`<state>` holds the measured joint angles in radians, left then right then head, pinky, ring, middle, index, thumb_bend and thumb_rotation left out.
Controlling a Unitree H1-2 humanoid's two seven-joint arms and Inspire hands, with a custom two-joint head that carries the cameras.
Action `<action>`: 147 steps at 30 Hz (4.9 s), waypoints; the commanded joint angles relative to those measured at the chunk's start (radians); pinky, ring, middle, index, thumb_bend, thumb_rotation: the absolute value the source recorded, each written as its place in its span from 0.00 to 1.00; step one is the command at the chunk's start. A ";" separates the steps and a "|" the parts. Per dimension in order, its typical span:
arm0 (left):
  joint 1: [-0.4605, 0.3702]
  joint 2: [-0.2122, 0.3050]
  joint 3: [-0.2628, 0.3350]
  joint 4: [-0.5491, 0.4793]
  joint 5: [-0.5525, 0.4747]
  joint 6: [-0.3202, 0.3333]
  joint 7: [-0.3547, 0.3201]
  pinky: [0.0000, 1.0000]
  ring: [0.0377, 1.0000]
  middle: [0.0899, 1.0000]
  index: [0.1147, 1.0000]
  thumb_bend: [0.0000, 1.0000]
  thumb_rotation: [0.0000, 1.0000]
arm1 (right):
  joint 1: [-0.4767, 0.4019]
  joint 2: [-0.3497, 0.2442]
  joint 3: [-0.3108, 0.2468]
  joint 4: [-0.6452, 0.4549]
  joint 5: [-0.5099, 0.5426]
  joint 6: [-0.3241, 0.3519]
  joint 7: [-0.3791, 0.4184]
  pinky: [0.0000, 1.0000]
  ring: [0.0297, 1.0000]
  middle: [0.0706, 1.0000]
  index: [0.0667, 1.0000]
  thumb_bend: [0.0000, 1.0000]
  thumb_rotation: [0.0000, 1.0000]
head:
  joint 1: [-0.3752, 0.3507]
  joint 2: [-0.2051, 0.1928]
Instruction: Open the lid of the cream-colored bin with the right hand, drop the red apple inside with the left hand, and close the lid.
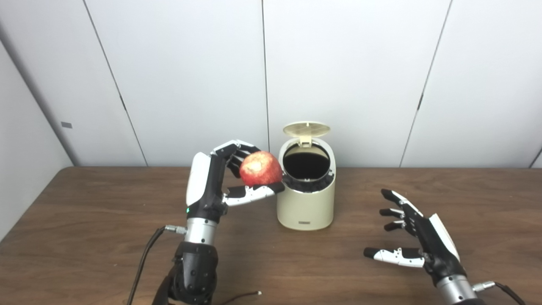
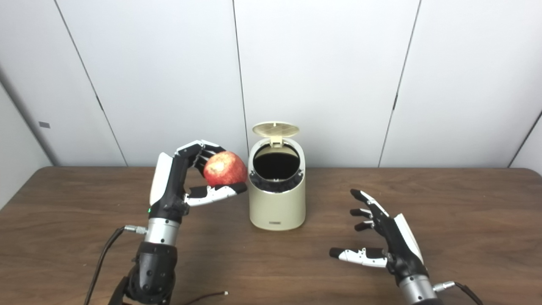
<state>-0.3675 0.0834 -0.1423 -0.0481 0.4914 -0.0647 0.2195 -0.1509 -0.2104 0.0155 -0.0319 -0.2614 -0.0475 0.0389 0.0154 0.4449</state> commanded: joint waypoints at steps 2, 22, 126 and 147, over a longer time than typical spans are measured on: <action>-0.065 -0.014 -0.008 -0.026 0.014 -0.043 0.001 0.34 0.38 0.44 0.41 0.53 0.00 | -0.033 -0.005 -0.005 -0.020 -0.003 -0.033 -0.019 0.61 0.77 0.89 0.87 0.76 0.17 | 0.001 0.001; -0.189 -0.065 -0.029 0.159 0.119 -0.114 0.098 0.30 0.35 0.43 0.41 0.53 0.00 | -0.040 0.006 -0.004 -0.018 -0.011 -0.044 -0.026 0.60 0.77 0.89 0.87 0.76 0.14 | -0.032 -0.006; -0.252 -0.043 -0.097 0.452 0.178 -0.252 0.483 0.47 0.53 0.56 0.58 0.74 0.22 | -0.013 0.019 0.000 -0.020 -0.024 -0.073 -0.051 0.60 0.75 0.88 0.83 0.73 0.17 | -0.025 0.000; -0.097 0.076 0.145 0.225 -0.465 -0.176 -0.124 0.59 0.66 0.72 0.77 0.70 0.27 | -0.061 -0.023 -0.026 0.054 0.053 -0.171 -0.045 0.64 0.76 0.88 0.85 0.71 0.17 | -0.003 -0.009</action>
<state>-0.4379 0.1568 -0.0086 0.1831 0.0419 -0.2245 0.1050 -0.1671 -0.2233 -0.0012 0.0397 -0.2258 -0.1621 -0.0011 0.0123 0.4372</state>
